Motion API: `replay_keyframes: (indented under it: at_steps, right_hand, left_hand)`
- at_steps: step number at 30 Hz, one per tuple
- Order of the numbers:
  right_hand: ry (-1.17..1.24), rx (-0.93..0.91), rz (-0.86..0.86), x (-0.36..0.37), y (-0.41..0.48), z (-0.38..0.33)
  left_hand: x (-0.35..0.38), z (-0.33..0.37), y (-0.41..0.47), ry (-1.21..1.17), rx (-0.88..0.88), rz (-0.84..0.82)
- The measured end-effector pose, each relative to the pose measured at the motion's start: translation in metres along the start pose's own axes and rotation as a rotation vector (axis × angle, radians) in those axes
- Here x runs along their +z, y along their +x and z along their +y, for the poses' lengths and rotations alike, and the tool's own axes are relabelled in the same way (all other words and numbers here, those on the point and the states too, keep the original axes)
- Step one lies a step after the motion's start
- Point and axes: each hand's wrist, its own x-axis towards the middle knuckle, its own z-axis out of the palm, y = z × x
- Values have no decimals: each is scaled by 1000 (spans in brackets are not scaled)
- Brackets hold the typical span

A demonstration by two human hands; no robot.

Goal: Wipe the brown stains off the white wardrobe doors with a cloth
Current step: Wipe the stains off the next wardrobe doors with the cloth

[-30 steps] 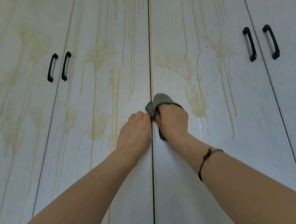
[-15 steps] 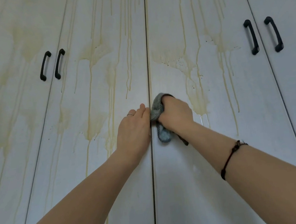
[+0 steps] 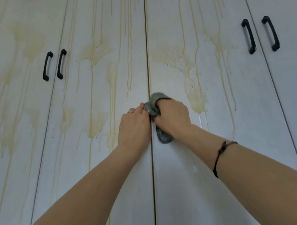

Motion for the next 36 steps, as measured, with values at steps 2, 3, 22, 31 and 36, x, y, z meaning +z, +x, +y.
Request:
replay_keyframes:
  at_steps: [2,3,22,31,36]
  right_hand:
    - [-35,-90,-36,1,-39,1]
    - [-34,-145,-51,1,-58,3]
    - [-351,96,171,-34,-22,91]
    - [-236,105,241,-27,-45,80]
    - [-248,-62,130,-18,-154,94]
  left_hand:
    - [-2,4,-1,5,-29,-2]
    - [-3,7,-2,25,-38,-4]
    - [25,24,5,321,-47,-18]
    - [8,34,6,499,-14,-135]
    - [-14,39,16,547,33,-230]
